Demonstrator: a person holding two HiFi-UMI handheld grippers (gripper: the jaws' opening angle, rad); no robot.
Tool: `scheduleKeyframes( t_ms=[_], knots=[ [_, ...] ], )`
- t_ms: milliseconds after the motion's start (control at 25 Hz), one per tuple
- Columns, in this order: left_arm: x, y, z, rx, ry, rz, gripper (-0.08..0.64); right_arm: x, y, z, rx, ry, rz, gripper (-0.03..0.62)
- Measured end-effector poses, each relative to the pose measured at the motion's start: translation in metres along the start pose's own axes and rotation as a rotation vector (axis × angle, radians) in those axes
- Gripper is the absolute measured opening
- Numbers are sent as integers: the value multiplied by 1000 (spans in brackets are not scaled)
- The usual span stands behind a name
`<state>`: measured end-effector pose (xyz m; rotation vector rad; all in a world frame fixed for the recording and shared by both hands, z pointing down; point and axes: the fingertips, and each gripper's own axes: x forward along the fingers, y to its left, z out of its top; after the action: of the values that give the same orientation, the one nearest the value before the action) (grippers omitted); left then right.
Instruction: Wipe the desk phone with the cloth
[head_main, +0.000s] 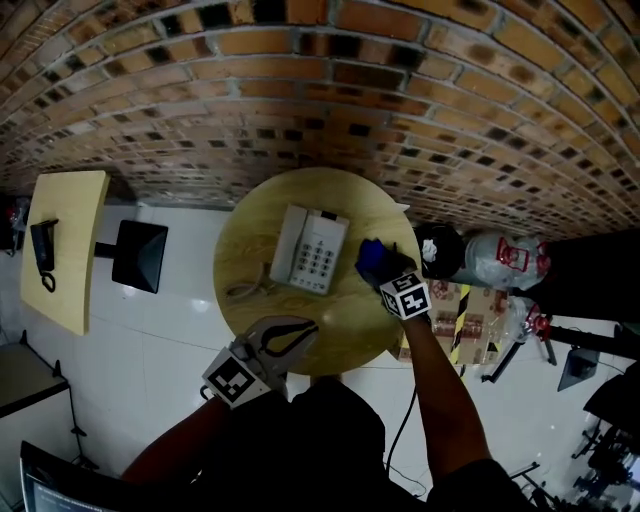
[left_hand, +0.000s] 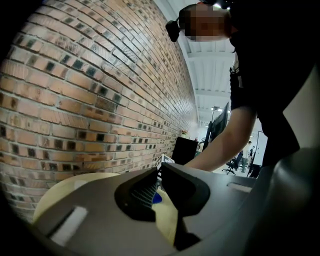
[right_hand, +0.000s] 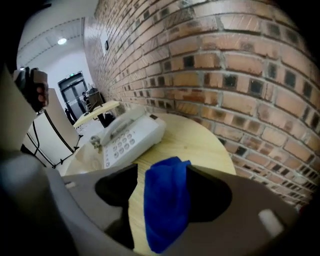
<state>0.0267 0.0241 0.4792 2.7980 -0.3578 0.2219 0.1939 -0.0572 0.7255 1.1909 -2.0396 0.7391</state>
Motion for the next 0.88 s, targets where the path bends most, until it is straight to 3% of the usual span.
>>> scheduleKeyframes(
  t_ms=[160,360,520,720,880],
  knots=[
    [-12,-3,15,34,-41,-11,15,-55,32,53,-34,-178,17,293],
    [-32,-18,38,75,-85,-50,15,-139,130,116,-115,-451,130,268],
    [-54,-33,48,92,-115,-81,15,-195,207,137,-187,-590,158,147],
    [-91,-58,50,110,-132,-127,14,-247,279,139,-139,-693,195,4],
    [-117,-70,52,118,-134,-146,5,-260,322,129,-106,-701,211,2]
  ],
)
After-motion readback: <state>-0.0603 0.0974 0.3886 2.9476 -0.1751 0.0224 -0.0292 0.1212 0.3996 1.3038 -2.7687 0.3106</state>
